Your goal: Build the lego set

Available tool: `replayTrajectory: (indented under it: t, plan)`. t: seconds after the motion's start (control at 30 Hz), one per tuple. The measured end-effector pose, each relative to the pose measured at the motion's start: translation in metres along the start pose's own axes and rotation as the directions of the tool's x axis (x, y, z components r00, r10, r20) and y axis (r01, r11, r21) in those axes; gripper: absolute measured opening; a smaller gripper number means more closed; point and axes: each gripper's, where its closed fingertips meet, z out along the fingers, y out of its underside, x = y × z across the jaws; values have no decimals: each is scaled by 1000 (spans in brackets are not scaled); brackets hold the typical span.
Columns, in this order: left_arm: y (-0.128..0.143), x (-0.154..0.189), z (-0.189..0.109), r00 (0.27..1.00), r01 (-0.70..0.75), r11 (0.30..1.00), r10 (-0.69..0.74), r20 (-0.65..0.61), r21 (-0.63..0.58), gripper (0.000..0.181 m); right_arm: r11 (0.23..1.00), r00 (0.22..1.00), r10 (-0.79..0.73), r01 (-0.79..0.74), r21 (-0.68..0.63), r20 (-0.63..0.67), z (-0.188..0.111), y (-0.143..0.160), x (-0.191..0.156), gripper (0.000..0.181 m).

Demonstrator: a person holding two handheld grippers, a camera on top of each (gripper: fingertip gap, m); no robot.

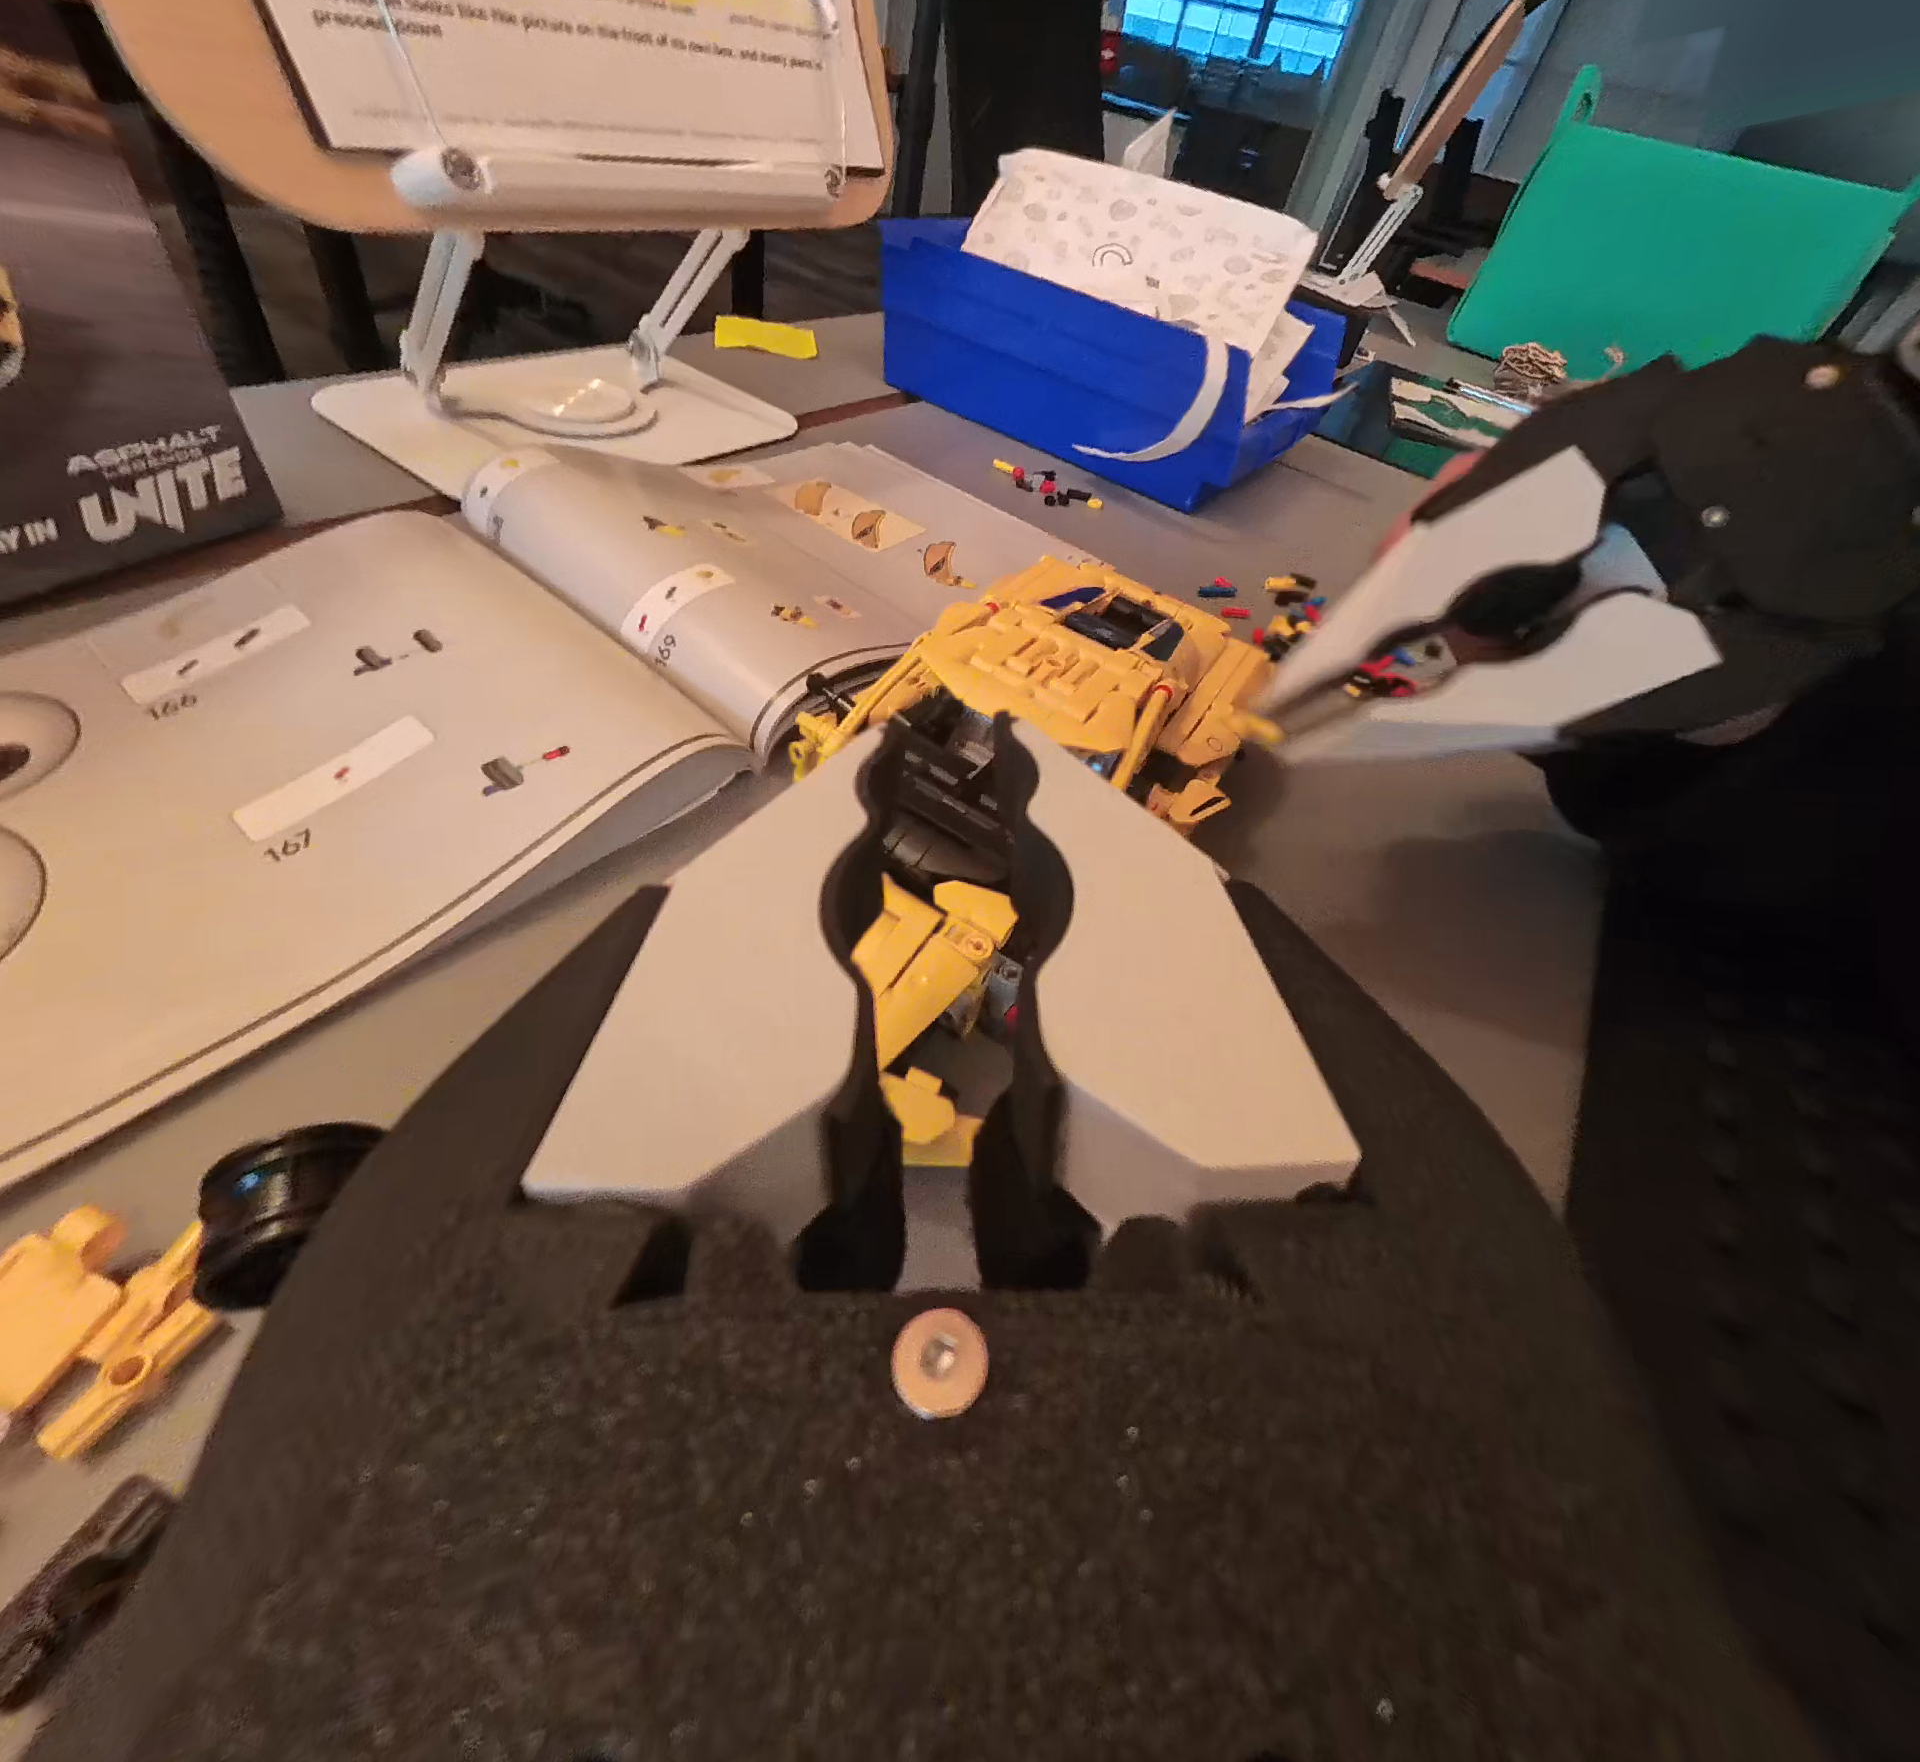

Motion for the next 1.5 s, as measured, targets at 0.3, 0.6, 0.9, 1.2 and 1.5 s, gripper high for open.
replayTrajectory:
  t: [0.3, 0.6, 0.9, 1.2, 1.5]
  plan:
    - [0, -14, -4, 997, -37, 999, 37, 62, -1, 17, 944, 884, 166, -15, -329, 436, -20, 63, -67, 7]
    - [4, -18, -3, 995, -44, 999, 47, 85, -26, 17, 943, 859, 199, -37, -331, 472, -13, 71, -74, 8]
    - [8, -24, -3, 993, -33, 998, 38, 115, -46, 17, 887, 813, 443, -460, -52, 378, -15, 29, -5, 25]
    - [15, -41, -8, 983, 9, 998, 4, 184, -67, 17, 673, 703, 705, -624, 397, -91, -43, 57, 121, 33]
    - [21, -43, -6, 980, 155, 984, -142, 141, -88, 17, 596, 575, 800, -732, 330, -169, -48, 97, 143, 42]
